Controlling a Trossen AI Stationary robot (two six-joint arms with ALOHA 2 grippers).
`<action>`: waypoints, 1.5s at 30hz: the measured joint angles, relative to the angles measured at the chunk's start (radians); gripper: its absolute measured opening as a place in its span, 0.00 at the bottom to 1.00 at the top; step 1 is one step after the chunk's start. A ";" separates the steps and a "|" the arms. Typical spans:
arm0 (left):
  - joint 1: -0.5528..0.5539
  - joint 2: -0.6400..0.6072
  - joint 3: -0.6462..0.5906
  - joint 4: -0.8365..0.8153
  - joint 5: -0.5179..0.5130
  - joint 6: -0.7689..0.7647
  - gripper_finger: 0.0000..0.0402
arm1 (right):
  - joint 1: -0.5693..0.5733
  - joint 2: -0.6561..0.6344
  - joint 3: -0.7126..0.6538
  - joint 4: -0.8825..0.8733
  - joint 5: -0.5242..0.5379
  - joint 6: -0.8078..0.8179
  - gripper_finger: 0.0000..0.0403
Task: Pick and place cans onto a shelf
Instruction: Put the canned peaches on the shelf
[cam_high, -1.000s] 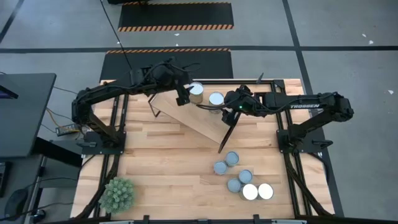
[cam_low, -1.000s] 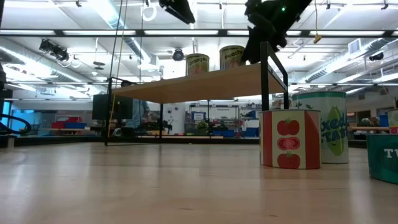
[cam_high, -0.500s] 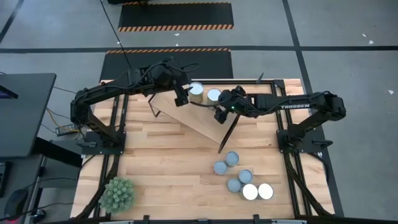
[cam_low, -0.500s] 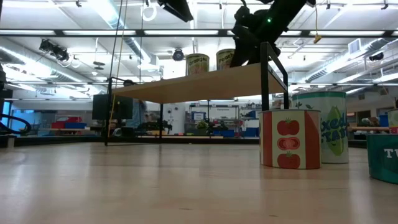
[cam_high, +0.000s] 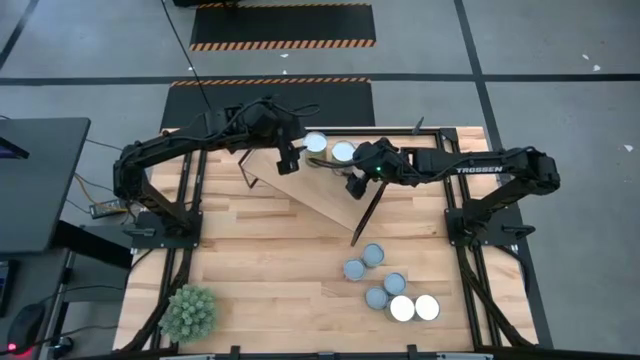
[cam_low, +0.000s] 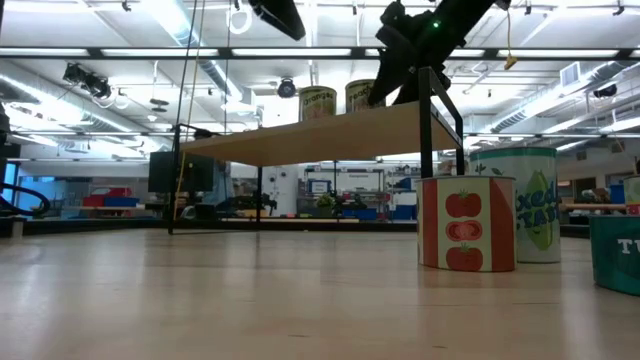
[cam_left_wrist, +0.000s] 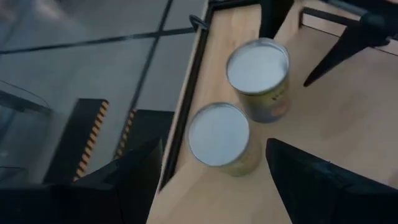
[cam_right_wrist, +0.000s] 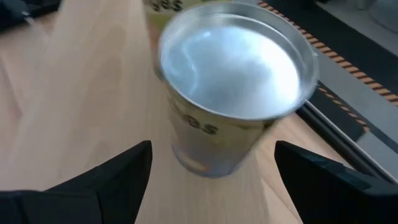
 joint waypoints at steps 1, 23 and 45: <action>0.005 0.003 0.000 -0.003 0.017 -0.005 0.72 | 0.000 0.000 0.000 0.010 -0.013 -0.004 0.86; 0.098 0.144 0.000 -0.126 0.138 0.081 0.72 | 0.000 0.005 0.000 0.057 -0.036 -0.053 0.86; 0.108 0.194 0.000 -0.072 -0.042 0.208 0.72 | 0.000 0.006 0.000 0.065 -0.028 -0.094 0.86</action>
